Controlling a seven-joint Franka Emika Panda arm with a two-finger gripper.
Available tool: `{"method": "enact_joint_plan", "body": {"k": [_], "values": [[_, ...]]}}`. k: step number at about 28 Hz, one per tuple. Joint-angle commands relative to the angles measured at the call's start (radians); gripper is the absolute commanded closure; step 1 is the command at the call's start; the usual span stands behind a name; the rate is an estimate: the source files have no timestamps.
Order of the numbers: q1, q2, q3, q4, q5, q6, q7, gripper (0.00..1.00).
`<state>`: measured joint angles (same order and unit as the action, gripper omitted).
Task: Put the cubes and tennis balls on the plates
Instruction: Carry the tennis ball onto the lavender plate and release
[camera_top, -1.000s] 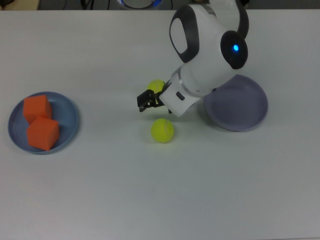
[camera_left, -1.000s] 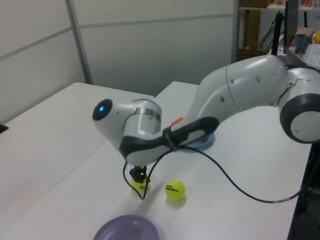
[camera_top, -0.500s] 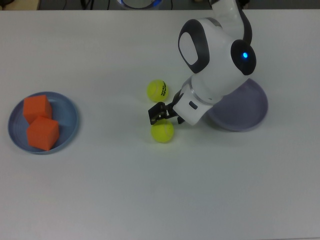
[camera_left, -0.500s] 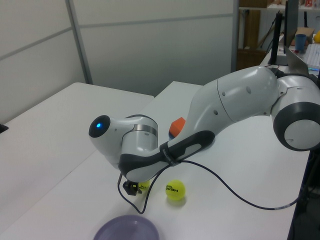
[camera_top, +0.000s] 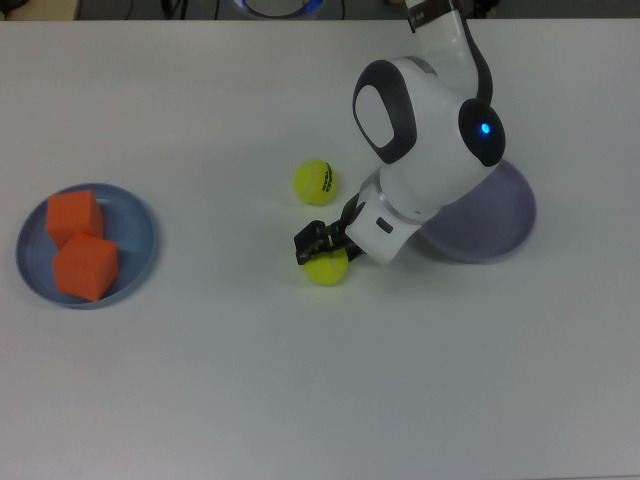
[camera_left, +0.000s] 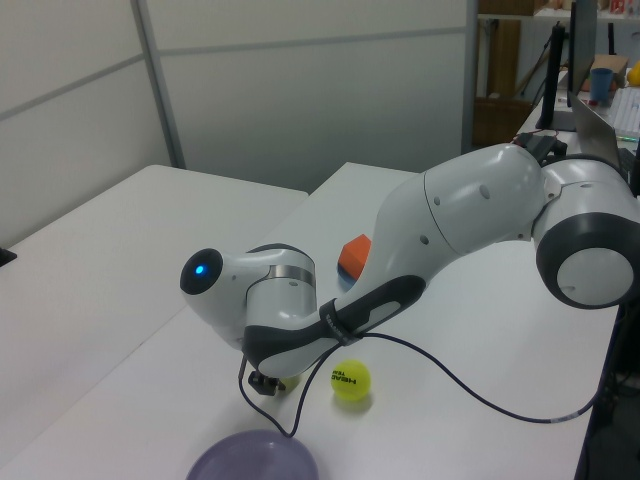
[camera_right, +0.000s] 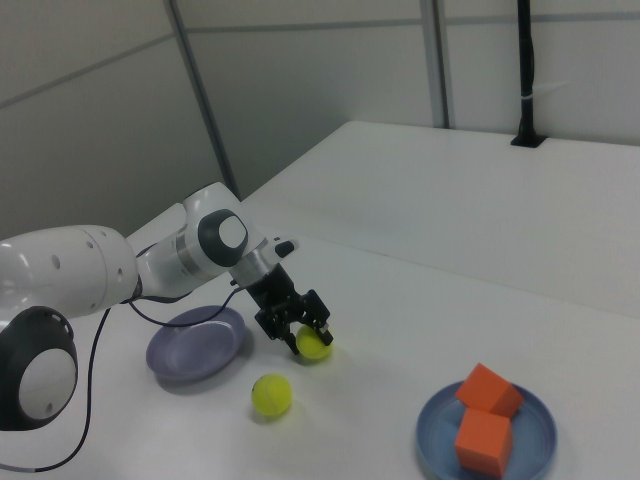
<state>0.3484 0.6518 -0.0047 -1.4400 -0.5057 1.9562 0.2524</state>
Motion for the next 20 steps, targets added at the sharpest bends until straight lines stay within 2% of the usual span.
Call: {"method": "enact_joint_plan", "body": {"k": [1,11,18,20], "values": [[0.011,-0.003,-0.014,-0.002,-0.017,0.024,0.034,1.00],[0.015,-0.015,-0.001,0.016,-0.010,0.021,0.053,1.00],[0.076,-0.066,0.018,0.016,-0.008,0.017,0.071,1.00],[0.103,-0.074,0.035,0.018,-0.011,0.015,0.087,1.00]]}}
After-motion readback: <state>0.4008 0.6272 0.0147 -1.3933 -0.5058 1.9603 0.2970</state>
